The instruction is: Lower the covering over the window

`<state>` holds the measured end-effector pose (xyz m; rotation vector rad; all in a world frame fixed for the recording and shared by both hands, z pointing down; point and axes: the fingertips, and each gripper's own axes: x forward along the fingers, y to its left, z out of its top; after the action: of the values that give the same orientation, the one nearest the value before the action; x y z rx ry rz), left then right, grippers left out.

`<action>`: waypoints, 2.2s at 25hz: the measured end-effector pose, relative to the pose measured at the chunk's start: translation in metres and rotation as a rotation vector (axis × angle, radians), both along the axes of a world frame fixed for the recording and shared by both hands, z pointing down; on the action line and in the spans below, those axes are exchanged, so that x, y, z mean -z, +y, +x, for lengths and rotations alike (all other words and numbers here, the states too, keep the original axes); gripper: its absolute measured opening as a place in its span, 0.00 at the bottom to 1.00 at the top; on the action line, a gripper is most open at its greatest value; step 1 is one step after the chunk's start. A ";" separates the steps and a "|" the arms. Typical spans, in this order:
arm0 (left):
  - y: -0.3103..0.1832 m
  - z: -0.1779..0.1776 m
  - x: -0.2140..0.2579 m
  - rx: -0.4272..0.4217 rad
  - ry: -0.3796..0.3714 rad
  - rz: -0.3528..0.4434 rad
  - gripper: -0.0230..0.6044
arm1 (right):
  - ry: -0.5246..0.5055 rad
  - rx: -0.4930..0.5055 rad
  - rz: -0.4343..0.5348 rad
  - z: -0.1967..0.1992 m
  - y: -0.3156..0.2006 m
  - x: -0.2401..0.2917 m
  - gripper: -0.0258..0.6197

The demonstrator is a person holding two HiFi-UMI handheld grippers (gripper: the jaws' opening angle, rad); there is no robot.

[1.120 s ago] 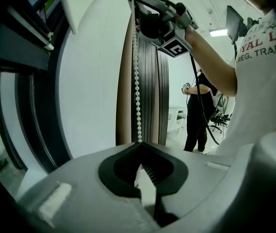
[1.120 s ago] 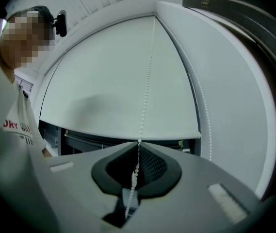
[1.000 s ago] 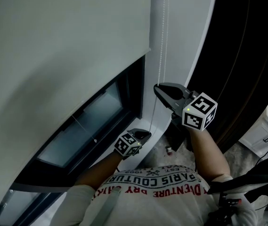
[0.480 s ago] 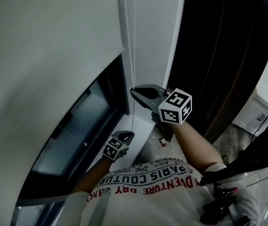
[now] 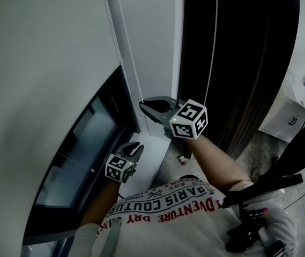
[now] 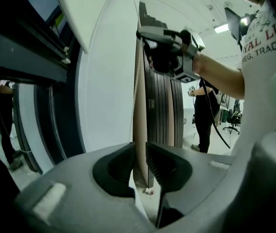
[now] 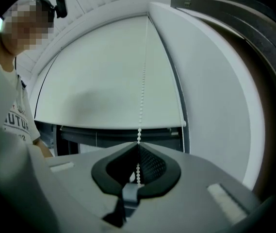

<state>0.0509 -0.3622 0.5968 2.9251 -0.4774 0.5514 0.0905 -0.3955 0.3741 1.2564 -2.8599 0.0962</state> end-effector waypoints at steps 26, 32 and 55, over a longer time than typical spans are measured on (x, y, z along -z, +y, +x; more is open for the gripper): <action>0.009 0.006 0.155 -0.064 0.309 0.019 0.15 | 0.070 -0.108 -0.223 0.016 -0.001 -0.122 0.05; 0.014 0.006 0.144 -0.058 0.305 -0.018 0.15 | -0.006 -0.113 -0.250 0.021 0.002 -0.130 0.21; 0.211 0.014 0.156 0.139 0.318 -0.055 0.04 | -0.012 0.080 -0.282 0.019 0.240 -0.101 0.05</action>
<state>0.0651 -0.1516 0.4411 2.8226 -0.6043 0.0771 0.1099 -0.1555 0.4751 1.0899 -2.7751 0.4871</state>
